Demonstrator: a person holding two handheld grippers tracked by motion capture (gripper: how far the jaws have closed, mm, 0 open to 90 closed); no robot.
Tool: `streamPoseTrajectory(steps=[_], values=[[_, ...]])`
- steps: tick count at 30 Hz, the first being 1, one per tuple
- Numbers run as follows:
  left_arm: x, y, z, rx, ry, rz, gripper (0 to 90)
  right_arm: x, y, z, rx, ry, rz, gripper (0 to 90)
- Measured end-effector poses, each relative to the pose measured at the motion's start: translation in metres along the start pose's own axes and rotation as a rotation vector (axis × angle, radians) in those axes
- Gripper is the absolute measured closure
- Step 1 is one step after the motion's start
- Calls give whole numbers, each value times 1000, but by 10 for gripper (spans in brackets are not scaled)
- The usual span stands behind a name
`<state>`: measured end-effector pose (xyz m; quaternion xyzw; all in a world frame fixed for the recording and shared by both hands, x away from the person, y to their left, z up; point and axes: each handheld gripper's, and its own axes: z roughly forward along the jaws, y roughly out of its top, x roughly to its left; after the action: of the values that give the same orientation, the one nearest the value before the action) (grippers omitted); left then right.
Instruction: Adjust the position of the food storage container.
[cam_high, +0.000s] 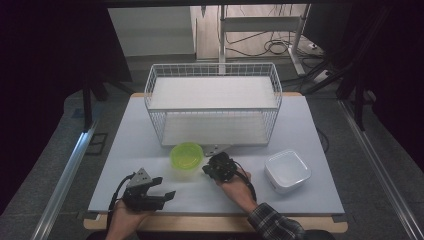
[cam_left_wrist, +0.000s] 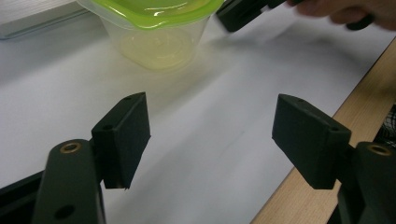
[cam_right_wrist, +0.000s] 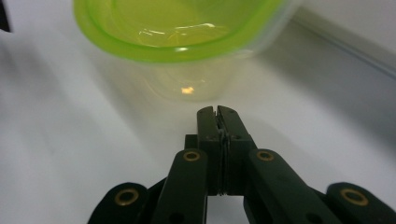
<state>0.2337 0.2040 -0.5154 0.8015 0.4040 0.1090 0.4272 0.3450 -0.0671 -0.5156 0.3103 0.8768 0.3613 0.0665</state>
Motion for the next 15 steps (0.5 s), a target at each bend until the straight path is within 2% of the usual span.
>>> streamPoseTrajectory(steps=[1,2,3,4,5,8,15], values=[[0,0,0,1,-3,-1,288,-6,-4,-19,-14,-3,10,883],[0,0,0,1,-3,-1,293,-6,-4,-19,-14,-3,10,883],[0,0,1,2,-6,2,303,-13,-8,-40,-31,-14,20,884],[-1,0,1,4,-7,5,303,-13,-8,-40,-31,-14,20,884],[-2,1,1,4,-9,8,312,-16,-10,-50,-37,-25,23,885],[-3,2,3,0,-20,9,356,-28,-20,-80,-54,-74,29,887],[-10,6,9,-8,-49,12,540,-66,-46,-139,-107,-192,117,887]])
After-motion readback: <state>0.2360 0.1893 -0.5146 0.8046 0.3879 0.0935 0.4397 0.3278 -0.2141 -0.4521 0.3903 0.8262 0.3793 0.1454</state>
